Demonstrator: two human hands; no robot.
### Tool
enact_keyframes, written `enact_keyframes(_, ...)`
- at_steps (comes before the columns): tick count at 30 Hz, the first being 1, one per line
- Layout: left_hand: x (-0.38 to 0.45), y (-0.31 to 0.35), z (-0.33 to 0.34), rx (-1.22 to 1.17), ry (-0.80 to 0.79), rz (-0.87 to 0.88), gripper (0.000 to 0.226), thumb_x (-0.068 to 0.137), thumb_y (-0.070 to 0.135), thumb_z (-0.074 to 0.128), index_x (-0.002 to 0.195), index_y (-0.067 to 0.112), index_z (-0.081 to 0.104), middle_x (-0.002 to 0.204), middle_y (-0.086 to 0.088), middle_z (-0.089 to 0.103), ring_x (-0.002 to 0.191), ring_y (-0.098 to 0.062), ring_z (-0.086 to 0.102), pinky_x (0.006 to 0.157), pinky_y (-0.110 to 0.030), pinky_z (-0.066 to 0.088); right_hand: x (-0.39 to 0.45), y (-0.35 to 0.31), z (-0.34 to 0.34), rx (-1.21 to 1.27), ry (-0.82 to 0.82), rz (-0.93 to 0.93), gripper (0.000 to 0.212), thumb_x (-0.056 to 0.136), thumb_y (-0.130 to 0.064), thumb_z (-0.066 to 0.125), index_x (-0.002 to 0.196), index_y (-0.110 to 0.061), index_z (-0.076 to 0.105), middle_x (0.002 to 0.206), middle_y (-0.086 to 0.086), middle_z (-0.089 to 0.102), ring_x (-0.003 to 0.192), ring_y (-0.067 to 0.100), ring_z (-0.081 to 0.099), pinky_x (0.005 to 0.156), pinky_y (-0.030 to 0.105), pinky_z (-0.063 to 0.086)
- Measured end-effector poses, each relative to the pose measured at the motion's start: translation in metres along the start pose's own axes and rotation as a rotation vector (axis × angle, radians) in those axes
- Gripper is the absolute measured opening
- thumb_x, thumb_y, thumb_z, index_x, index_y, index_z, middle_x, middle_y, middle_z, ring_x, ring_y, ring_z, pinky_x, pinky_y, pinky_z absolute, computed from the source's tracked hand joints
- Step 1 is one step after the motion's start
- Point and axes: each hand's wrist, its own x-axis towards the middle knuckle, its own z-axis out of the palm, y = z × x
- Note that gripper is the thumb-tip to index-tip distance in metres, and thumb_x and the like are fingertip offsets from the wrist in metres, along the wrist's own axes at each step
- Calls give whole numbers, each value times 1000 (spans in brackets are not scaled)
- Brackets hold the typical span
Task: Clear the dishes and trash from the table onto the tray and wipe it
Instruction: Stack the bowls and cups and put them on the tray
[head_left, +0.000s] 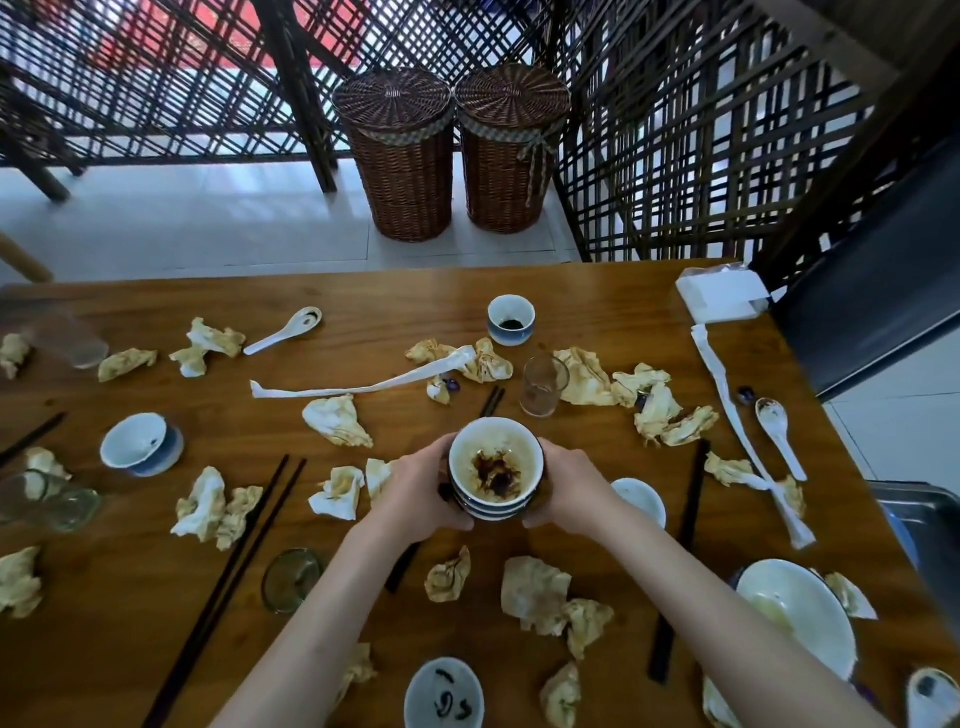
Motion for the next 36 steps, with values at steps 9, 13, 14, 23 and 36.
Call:
enact_keyframes(9,3,-2,2,-20,17,60,103,50,10,90,139,27,40,129,7,55,124,-15,46,96,-29,40,-2,0,1,10,63,-3,75,46,-14,90,113,-24,57,110,-6,65,106,18,59,83,32,49)
enact_keyframes(13,0,6,-8,-4,29,114,101,48,13,91,136,27,43,127,7,56,121,-14,47,94,-28,40,-14,-10,-12,6,114,-23,74,46,-16,91,112,-23,58,110,-5,65,104,17,59,85,33,50)
enact_keyframes(14,-2,9,-12,-1,31,125,102,48,14,91,136,27,43,127,7,57,120,-14,48,92,-26,39,-19,-13,-16,4,134,-30,75,46,-17,91,113,-22,58,111,-5,65,105,17,59,86,32,49)
enact_keyframes(23,-38,54,-18,72,14,236,99,44,18,93,131,23,48,122,5,60,117,-14,51,86,-22,39,-87,-21,-49,-19,232,-48,74,47,-19,91,114,-18,59,113,-2,65,106,19,59,83,27,45)
enact_keyframes(36,-92,138,113,36,-19,333,95,48,18,92,131,18,46,122,4,60,117,-12,50,85,-15,37,-192,99,-94,-39,206,-51,80,47,-18,91,119,-17,57,117,-1,62,111,20,55,89,32,45)
